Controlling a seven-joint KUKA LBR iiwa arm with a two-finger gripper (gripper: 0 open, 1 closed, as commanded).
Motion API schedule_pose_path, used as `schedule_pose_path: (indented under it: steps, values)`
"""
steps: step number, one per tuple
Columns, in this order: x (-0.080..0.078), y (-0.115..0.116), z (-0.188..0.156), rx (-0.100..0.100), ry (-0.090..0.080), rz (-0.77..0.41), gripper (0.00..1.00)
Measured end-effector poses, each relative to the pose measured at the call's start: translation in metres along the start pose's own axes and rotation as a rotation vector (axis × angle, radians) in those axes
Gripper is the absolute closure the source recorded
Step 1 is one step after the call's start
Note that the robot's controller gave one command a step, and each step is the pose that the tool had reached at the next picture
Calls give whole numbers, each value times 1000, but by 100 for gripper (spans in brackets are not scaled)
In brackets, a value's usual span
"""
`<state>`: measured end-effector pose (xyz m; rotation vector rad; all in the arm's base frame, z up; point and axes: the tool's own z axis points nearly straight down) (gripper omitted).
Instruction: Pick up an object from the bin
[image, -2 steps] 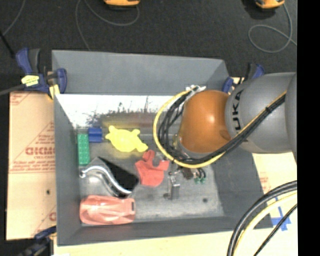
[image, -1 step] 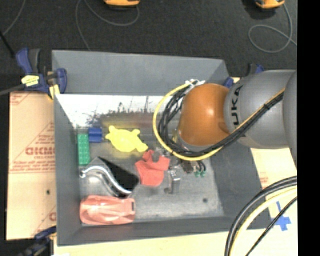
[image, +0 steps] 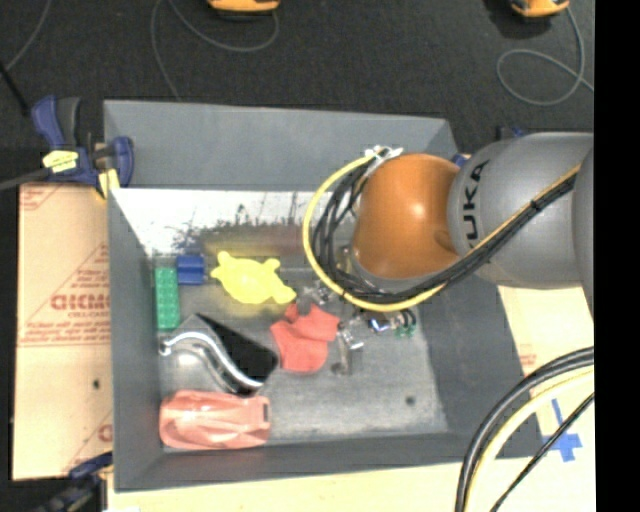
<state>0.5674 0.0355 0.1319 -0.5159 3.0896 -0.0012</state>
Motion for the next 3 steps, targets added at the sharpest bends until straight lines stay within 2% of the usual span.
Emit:
schedule_pose_path:
  steps: [1, 2, 3]
  values:
    - [-6, -6, 52, -2, 0, -12, 0]
    - [-12, -12, 69, 0, -6, -86, 100]
    - [-12, -13, 67, 1, -6, -98, 100]
